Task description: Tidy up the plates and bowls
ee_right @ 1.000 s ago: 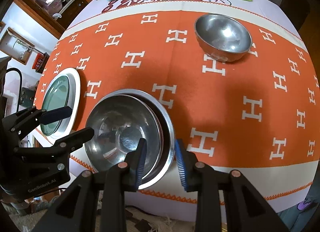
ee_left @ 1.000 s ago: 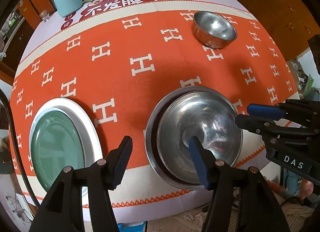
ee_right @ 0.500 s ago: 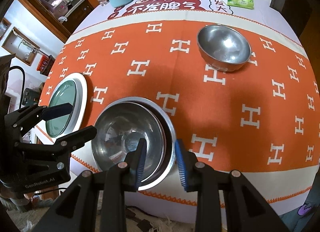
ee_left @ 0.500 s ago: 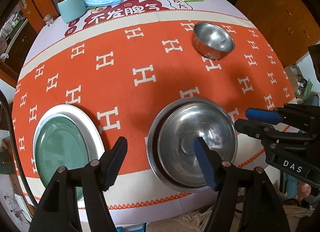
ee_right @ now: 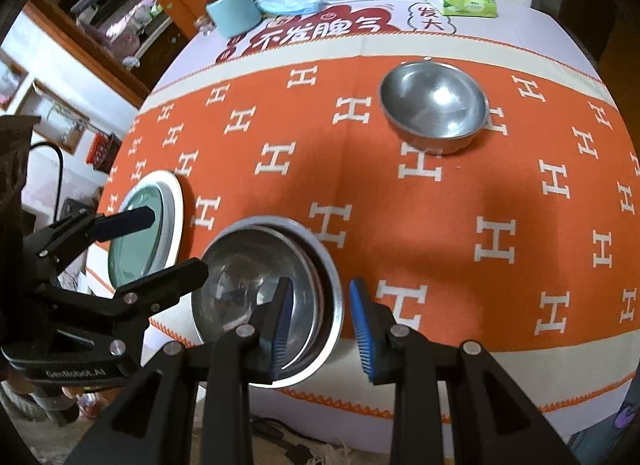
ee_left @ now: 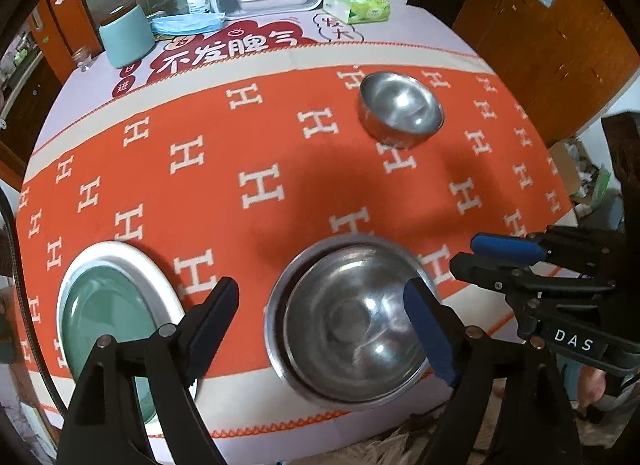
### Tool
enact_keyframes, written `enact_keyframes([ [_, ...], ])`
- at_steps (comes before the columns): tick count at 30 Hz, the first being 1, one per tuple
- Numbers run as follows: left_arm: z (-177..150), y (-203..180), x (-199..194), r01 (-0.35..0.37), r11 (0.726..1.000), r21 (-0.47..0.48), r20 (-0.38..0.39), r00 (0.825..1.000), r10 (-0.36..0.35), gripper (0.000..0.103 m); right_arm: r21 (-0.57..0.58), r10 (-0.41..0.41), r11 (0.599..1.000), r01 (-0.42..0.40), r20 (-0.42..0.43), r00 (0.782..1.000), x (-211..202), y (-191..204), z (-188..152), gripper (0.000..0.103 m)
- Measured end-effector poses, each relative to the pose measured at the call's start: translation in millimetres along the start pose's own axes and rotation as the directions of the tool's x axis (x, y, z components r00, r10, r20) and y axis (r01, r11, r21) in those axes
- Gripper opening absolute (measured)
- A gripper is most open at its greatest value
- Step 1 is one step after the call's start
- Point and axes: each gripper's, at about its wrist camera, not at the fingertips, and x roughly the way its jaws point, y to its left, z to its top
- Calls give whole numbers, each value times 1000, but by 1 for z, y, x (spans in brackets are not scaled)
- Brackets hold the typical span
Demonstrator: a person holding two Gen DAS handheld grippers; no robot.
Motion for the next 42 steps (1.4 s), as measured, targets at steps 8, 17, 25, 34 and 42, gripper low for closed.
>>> enact_keyframes([
  [8,50,-18,-5,-32,997,67,71,997,27,87,67,-24,998,18,92,995,-21,-40,28,29],
  [17,132,-22,31,29,998,56,87,996,-34,90,169,-68,985,39,174,982,-34,-98,77,45],
  [25,171,-24,86,30,1000,-5,35,999,-29,90,219,-84,974,48,161,983,-14,-130,113,45],
  [34,191,-17,137,67,994,-83,-57,996,-71,90,269,-72,962,43,97,993,15,-153,135,45],
  [42,192,-9,163,127,982,-139,-119,982,-144,79,292,-58,955,49,23,998,40,-161,144,45],
])
